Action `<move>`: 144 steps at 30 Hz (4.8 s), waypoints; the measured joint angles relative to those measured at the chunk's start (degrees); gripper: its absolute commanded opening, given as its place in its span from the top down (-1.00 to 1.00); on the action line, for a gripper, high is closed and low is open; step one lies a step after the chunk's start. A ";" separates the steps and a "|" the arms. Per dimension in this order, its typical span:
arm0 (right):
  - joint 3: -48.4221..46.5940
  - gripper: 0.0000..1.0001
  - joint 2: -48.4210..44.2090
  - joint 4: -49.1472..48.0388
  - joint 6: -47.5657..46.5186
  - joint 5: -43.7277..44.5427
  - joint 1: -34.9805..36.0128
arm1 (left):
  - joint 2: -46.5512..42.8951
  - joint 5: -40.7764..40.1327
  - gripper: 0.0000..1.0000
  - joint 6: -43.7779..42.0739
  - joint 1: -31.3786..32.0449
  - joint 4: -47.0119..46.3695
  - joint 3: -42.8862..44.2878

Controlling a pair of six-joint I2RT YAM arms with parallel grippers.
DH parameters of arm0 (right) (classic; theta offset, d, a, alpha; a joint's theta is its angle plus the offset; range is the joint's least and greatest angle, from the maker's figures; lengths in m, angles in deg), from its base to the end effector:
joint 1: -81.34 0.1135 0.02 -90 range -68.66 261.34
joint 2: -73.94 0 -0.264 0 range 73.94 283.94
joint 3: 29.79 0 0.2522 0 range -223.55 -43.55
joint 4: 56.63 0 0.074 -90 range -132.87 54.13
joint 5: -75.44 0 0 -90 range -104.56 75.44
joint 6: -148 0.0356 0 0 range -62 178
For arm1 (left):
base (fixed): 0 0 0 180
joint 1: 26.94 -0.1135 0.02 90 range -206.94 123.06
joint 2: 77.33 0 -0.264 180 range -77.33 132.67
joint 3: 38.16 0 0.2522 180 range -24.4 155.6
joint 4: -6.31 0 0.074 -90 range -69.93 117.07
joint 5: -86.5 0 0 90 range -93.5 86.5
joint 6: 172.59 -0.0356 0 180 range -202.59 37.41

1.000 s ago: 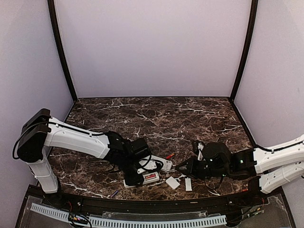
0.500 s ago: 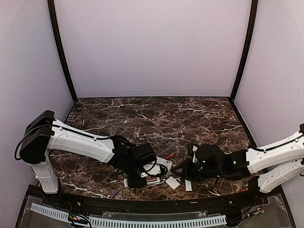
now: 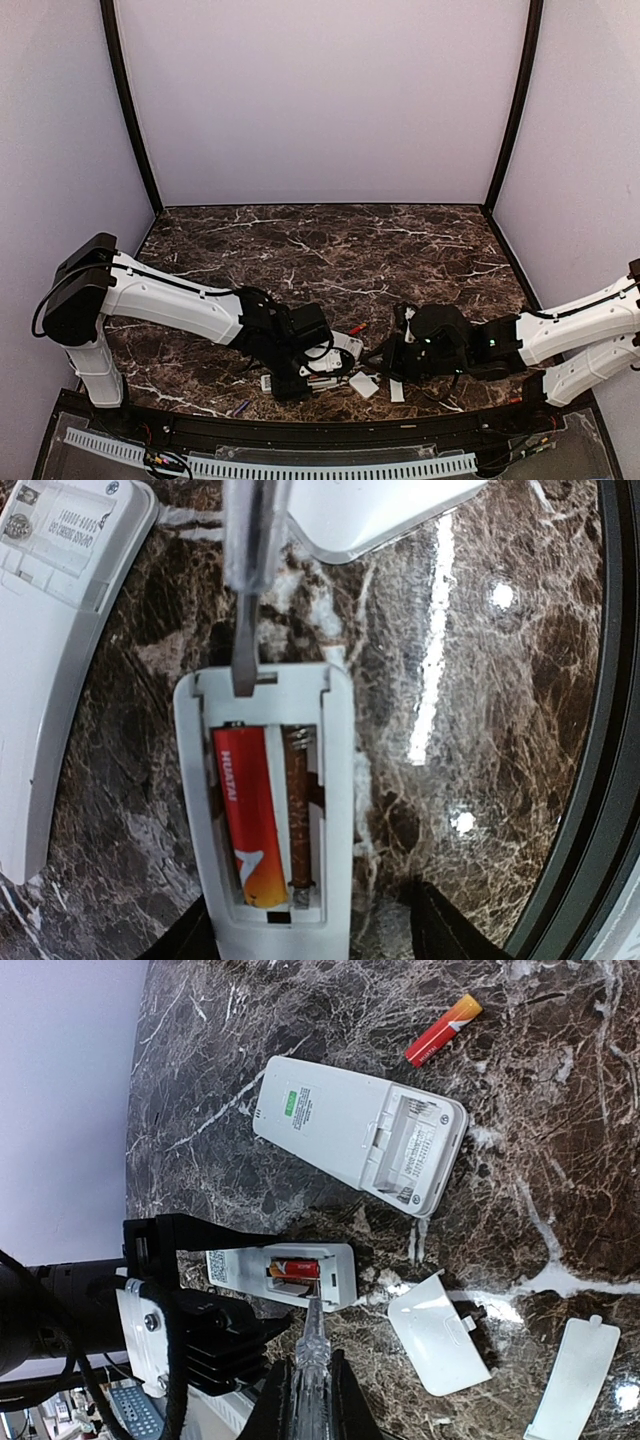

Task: Unload the batteries from the remote control
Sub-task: Hold the remote control without the battery cover at the corner of the board, then remove the battery from the remote control without the battery cover.

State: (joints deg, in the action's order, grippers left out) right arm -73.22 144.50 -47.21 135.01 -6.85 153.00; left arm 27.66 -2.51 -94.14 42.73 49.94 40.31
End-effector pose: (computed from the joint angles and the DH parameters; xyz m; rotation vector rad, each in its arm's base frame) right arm 0.0814 0.2305 0.1824 0.2030 2.5129 1.1756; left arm 0.1214 -0.3295 0.1528 1.8488 2.1497 -0.2624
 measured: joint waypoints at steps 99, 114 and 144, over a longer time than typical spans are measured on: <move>-10.29 1.00 -4.28 12.57 -2.29 4.90 6.19 | -25.55 10.21 -0.58 18.01 -10.27 -5.40 -7.93; -27.50 1.00 12.48 26.77 -6.56 6.95 8.59 | -39.28 10.19 -0.12 63.14 -11.02 -21.20 -36.09; -47.36 1.00 30.36 44.52 -9.03 9.22 10.47 | -27.87 8.44 0.21 60.63 -11.30 -19.08 -30.36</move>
State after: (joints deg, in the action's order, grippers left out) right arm -120.59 174.86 -2.69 125.98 2.37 163.47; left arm -0.20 5.93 -33.51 31.43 30.86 9.95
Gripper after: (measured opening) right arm 0.090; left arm 0.396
